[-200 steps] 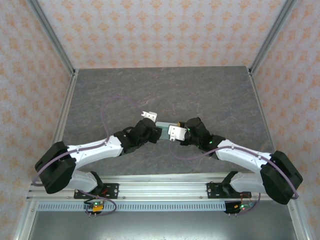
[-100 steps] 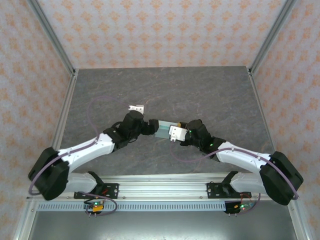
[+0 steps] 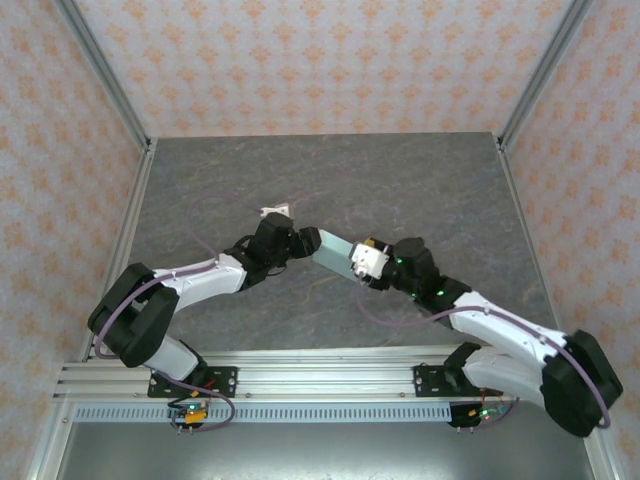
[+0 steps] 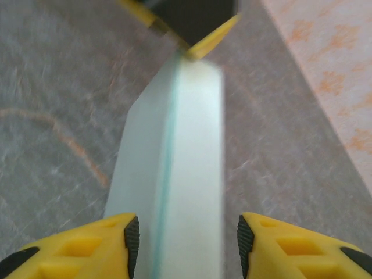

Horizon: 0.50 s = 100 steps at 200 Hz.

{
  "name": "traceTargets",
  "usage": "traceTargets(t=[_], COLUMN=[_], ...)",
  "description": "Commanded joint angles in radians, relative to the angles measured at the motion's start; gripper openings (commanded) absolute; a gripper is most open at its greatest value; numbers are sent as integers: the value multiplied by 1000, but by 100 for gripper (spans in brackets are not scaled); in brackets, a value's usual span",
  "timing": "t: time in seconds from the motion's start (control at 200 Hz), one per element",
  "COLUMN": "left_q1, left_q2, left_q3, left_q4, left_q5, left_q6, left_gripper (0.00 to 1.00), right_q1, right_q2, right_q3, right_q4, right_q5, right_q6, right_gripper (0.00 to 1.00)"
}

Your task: Fold the paper box

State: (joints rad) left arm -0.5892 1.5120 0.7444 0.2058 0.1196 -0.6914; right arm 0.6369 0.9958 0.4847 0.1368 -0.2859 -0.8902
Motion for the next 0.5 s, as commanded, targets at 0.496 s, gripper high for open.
traceTargets(t=[0.496], left_q1=[2], left_q2=[40], left_q3=[4], left_q4=[-209], left_q5=[-43], left_q6=[31], left_gripper=[67], right_q1=[-83], right_q2=[50], right_q3=[-3], right_q4=[-105], right_q5=[-286], right_q6=[155], right_gripper=[41])
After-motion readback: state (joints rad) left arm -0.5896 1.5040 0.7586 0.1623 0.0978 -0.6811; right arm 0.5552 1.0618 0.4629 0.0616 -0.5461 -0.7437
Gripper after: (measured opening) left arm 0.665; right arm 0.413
